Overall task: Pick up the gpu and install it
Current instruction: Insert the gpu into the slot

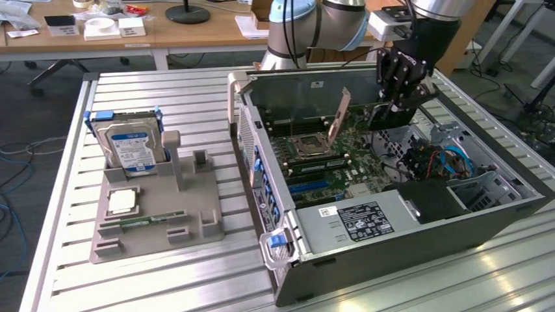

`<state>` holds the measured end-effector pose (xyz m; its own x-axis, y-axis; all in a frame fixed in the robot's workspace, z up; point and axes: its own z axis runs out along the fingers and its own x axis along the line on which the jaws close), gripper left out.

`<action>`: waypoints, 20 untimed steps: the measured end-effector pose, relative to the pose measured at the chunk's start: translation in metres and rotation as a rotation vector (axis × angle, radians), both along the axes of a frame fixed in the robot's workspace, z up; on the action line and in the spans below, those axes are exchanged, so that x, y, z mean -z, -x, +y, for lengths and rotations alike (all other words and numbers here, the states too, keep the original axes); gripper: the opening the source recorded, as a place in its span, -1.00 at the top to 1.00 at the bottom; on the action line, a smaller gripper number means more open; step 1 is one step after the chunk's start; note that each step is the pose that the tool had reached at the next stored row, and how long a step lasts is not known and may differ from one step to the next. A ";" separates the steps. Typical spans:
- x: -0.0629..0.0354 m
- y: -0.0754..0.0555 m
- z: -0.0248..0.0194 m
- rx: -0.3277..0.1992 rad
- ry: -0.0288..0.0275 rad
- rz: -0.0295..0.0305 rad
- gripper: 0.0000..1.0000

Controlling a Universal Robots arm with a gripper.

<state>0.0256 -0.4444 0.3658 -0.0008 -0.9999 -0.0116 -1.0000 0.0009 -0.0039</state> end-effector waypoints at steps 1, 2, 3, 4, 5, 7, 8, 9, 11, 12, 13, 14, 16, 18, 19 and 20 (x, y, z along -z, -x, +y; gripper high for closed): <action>0.0004 0.000 0.0000 0.000 -0.0001 -0.0001 0.47; 0.0012 0.000 0.0000 0.000 -0.0003 -0.0001 0.47; 0.0023 0.001 0.0000 0.000 -0.0003 -0.0001 0.47; 0.0034 0.001 0.0000 0.000 -0.0001 0.0000 0.47; 0.0048 0.001 0.0000 0.000 -0.0002 -0.0001 0.47; 0.0079 0.002 0.0000 0.000 -0.0003 -0.0001 0.47; 0.0094 0.002 0.0000 0.000 -0.0002 -0.0001 0.47; 0.0110 0.002 0.0000 0.000 -0.0003 -0.0001 0.47; 0.0120 0.003 0.0000 0.000 0.0000 0.0000 0.47; 0.0120 0.003 0.0000 0.000 0.0000 0.0000 0.47; 0.0121 0.003 0.0000 0.000 -0.0001 0.0000 0.47; 0.0121 0.003 0.0000 0.000 -0.0002 0.0000 0.47; 0.0121 0.003 0.0000 0.000 -0.0002 -0.0001 0.47; 0.0124 0.003 0.0000 0.000 -0.0003 -0.0001 0.47; 0.0130 0.003 0.0001 0.000 -0.0005 -0.0001 0.47; 0.0136 0.003 0.0000 0.000 -0.0004 -0.0001 0.47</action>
<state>0.0228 -0.4443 0.3522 -0.0008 -0.9999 -0.0120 -1.0000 0.0009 -0.0040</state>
